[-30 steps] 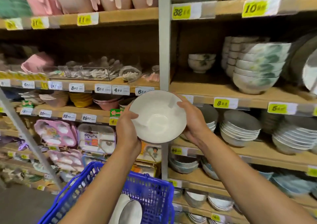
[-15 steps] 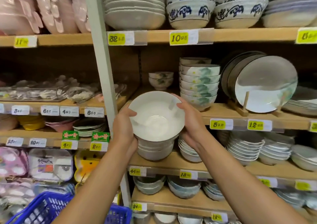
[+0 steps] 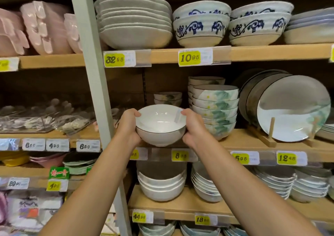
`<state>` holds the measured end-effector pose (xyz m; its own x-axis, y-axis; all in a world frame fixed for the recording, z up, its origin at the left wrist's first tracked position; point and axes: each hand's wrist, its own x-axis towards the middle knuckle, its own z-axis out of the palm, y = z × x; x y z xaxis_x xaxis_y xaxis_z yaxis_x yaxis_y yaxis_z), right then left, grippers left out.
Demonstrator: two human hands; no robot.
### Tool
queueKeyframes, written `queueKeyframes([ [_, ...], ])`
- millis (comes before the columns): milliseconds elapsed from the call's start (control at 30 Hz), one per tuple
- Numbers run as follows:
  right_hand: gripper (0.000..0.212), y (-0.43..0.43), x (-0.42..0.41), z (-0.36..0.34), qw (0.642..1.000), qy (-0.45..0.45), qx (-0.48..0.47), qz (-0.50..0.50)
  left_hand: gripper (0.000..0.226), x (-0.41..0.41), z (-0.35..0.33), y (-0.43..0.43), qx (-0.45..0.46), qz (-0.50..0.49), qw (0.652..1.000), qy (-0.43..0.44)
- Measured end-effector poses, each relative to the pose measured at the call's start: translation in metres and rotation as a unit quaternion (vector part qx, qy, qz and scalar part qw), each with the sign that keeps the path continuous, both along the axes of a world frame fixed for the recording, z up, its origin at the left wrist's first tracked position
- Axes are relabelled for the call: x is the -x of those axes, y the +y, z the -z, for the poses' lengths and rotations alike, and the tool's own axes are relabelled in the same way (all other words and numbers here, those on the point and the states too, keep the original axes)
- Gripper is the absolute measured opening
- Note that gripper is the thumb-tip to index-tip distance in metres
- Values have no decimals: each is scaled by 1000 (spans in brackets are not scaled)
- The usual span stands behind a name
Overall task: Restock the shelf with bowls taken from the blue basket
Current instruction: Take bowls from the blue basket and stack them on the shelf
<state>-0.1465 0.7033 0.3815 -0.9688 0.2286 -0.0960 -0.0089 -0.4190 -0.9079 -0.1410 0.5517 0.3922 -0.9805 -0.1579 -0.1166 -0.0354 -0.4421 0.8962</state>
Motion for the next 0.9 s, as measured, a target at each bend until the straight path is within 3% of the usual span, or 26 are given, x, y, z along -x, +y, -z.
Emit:
queueKeyframes([
  [100,26,-5,27,0,1000,-3,7,15,15,26,3,-3,-11,-10,1000,9],
  [367,16,-11,79,13,999,-13,10,43,48,78,13,-8,12,24,999,-26],
  [900,21,-3,97,27,999,-29,30,-28,22,96,27,0,-4,-39,998,-52],
])
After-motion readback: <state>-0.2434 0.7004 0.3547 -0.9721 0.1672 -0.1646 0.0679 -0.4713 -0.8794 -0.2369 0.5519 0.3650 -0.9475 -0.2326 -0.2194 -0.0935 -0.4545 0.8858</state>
